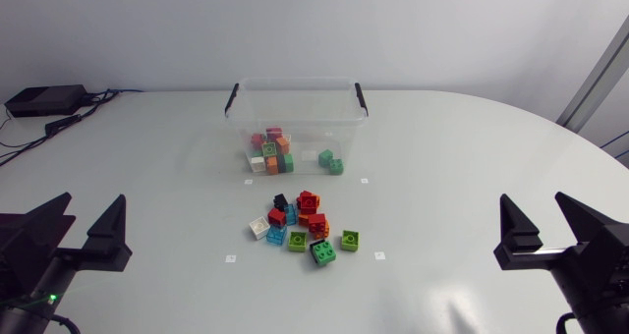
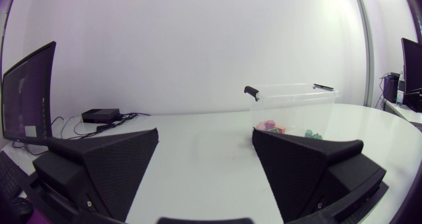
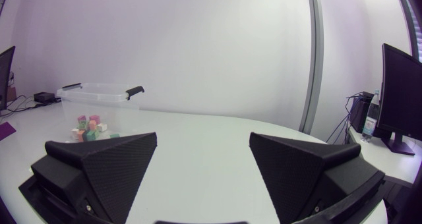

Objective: Place the duplo bricks in the container

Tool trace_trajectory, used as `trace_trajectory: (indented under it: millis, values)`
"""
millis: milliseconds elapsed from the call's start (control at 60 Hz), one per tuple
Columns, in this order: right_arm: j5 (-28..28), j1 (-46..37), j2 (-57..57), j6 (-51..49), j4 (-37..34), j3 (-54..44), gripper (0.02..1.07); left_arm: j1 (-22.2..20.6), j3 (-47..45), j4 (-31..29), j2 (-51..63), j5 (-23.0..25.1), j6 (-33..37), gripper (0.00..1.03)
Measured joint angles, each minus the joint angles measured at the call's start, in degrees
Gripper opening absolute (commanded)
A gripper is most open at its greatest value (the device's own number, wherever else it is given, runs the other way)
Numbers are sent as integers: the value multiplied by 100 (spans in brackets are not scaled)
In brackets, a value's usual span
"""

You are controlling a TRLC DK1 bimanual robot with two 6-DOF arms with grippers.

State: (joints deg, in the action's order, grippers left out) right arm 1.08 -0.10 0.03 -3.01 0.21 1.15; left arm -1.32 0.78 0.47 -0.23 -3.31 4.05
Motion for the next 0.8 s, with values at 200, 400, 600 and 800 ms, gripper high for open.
trace_trajectory:
  millis: [200, 400, 600, 800]
  values:
    - [0, 0, 0, 0, 0, 0, 103, 0, 0, -2, 0, 0, 2, 99]
    - [-9, 7, 0, 0, 0, 0, 103, 0, 0, 0, 0, 0, 0, 99]
    - [-46, 17, 0, 0, 2, 0, 103, -28, 15, -57, 0, 0, 0, 99]
    - [-44, 15, 0, 0, 2, 0, 103, -111, 354, -450, 76, 0, 2, 99]
